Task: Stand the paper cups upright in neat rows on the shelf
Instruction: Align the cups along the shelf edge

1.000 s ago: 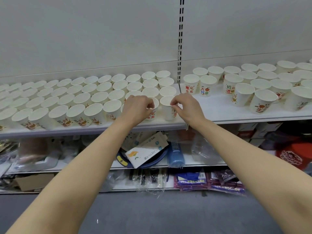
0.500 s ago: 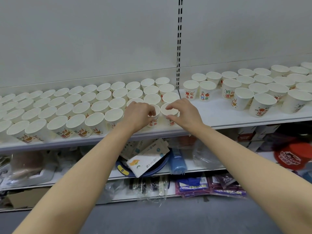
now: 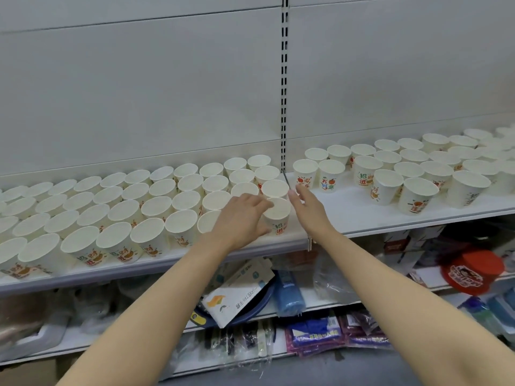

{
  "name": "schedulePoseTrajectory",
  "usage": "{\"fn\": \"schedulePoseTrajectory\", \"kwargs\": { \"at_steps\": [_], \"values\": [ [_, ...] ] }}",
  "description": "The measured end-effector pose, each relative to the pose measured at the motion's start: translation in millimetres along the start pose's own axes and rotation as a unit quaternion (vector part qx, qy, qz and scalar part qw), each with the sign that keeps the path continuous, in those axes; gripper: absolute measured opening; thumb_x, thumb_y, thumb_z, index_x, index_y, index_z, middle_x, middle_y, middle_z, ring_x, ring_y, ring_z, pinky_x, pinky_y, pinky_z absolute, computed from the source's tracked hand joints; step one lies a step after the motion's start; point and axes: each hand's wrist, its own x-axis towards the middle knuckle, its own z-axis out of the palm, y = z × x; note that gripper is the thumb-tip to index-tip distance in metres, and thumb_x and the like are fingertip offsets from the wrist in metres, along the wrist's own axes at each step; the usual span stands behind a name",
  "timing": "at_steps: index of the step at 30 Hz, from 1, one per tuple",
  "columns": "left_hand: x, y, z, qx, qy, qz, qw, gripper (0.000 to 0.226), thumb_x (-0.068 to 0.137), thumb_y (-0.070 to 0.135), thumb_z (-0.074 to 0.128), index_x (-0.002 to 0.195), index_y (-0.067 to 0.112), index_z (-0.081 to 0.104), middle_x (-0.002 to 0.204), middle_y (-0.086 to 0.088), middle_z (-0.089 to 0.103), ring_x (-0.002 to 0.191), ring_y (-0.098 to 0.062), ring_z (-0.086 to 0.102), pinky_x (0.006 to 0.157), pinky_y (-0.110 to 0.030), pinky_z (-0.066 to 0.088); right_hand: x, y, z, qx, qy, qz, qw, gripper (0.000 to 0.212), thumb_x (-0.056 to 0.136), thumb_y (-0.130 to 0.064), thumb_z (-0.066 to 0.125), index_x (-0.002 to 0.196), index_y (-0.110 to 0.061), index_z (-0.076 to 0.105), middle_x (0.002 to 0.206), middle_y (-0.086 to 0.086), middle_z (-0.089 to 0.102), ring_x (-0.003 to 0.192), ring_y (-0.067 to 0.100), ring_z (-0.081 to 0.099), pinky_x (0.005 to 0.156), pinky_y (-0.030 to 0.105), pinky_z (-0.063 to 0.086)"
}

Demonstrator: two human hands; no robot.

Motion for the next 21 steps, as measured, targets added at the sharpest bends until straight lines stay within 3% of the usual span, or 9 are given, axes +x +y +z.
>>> {"fn": "schedulePoseTrajectory", "kwargs": {
  "at_steps": [6, 10, 16, 21],
  "values": [
    [8, -2, 8, 0.028, 0.013, 0.019, 0.999, 0.040, 0.089, 0.051, 0.057, 0.124, 0.031, 0.062, 0.128, 0.007, 0.061, 0.123, -0.019, 0.048, 0.103, -0.036, 0.032, -3, -4, 11, 0.063, -0.057, 0.016, 0.996, 0.040, 0.102, -0.044, 0.030, 0.128, -0.020, 0.049, 0.128, -0.001, 0.055, 0.116, 0.015, 0.049, 0.092, 0.028, 0.034],
    [16, -8, -2, -0.053, 0.042, 0.012, 0.998, 0.045, 0.085, 0.060, 0.060, 0.120, 0.032, 0.064, 0.124, 0.007, 0.064, 0.116, -0.019, 0.053, 0.098, -0.039, 0.041, -4, 5, -3, 0.048, 0.020, 0.002, 0.999, 0.041, 0.100, -0.040, 0.039, 0.133, -0.017, 0.050, 0.128, -0.002, 0.056, 0.112, 0.010, 0.050, 0.093, 0.023, 0.034],
    [65, -6, -15, -0.107, 0.072, -0.053, 0.990, 0.028, 0.089, 0.039, 0.064, 0.117, 0.032, 0.065, 0.115, 0.009, 0.065, 0.110, -0.016, 0.056, 0.081, -0.034, 0.047, 29, 37, -71, -0.075, 0.133, -0.029, 0.988, 0.024, 0.089, -0.024, 0.062, 0.110, -0.014, 0.066, 0.101, -0.002, 0.070, 0.092, 0.012, 0.063, 0.082, 0.026, 0.048],
    [135, 9, -5, -0.112, 0.058, -0.079, 0.989, 0.025, 0.089, 0.035, 0.065, 0.113, 0.030, 0.067, 0.109, 0.008, 0.066, 0.103, -0.014, 0.059, 0.078, -0.032, 0.049, 80, 47, -119, -0.144, 0.135, -0.083, 0.977, 0.012, 0.086, -0.019, 0.064, 0.095, -0.020, 0.071, 0.091, -0.007, 0.071, 0.083, 0.009, 0.062, 0.078, 0.033, 0.051]
  ]
}}
